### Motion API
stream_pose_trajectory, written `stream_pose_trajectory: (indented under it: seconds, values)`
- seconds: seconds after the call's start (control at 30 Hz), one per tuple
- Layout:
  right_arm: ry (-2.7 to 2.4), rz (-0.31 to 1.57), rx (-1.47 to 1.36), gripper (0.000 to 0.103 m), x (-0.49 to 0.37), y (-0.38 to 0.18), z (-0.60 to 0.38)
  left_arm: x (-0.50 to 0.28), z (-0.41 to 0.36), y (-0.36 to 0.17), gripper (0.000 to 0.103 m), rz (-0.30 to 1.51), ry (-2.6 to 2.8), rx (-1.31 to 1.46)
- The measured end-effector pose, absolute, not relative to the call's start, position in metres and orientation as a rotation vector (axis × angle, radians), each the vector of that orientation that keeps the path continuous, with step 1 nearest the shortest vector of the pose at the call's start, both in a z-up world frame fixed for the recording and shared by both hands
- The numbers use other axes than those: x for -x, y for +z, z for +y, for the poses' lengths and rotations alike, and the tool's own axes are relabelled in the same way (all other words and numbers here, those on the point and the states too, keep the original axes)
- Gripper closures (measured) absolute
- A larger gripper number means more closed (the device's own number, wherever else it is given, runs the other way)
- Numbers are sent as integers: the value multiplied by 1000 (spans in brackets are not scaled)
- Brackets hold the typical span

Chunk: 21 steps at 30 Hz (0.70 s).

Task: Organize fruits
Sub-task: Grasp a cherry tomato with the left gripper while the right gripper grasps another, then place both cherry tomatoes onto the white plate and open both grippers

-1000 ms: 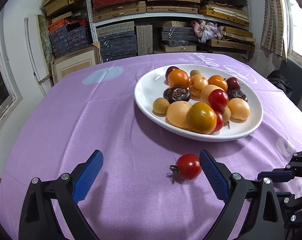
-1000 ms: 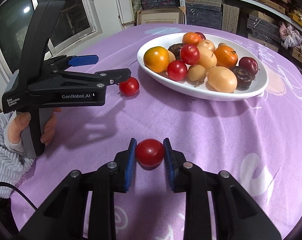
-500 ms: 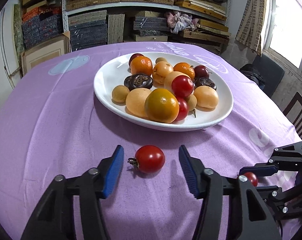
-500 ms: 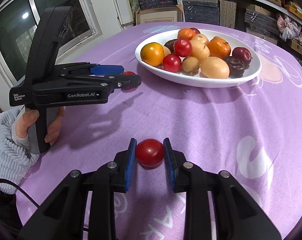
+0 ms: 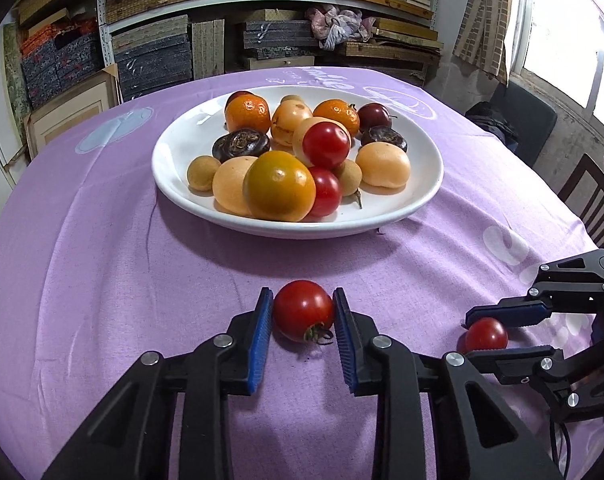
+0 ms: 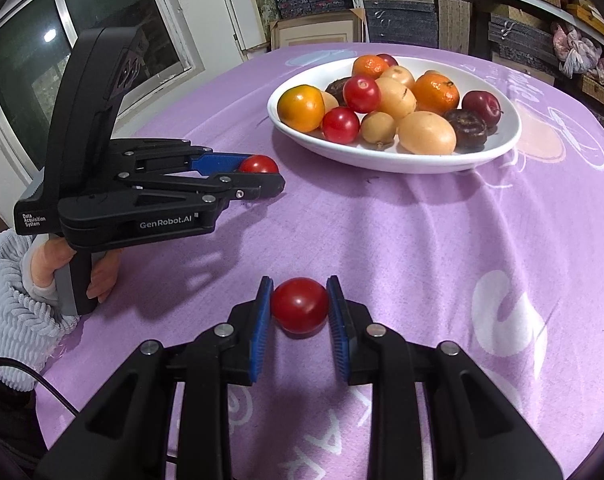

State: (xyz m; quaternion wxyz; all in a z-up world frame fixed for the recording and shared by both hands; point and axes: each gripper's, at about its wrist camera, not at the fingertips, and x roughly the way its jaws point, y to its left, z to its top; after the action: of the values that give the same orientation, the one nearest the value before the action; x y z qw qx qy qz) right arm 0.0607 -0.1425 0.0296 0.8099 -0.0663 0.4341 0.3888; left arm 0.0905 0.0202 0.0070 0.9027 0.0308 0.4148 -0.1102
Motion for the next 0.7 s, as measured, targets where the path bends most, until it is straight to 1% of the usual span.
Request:
stream_pose_trajectory:
  seconds: [0.5, 0.6, 0.7]
  values:
    - [809, 907, 111, 77, -63, 35, -150, -81, 20, 12, 73, 845, -179, -53]
    - [791, 829, 29, 77, -72, 65, -169, -84, 27, 38, 73, 813, -175, -23]
    - [762, 715, -23, 77, -86, 123, -187, -95, 30, 99, 74, 738, -144, -62]
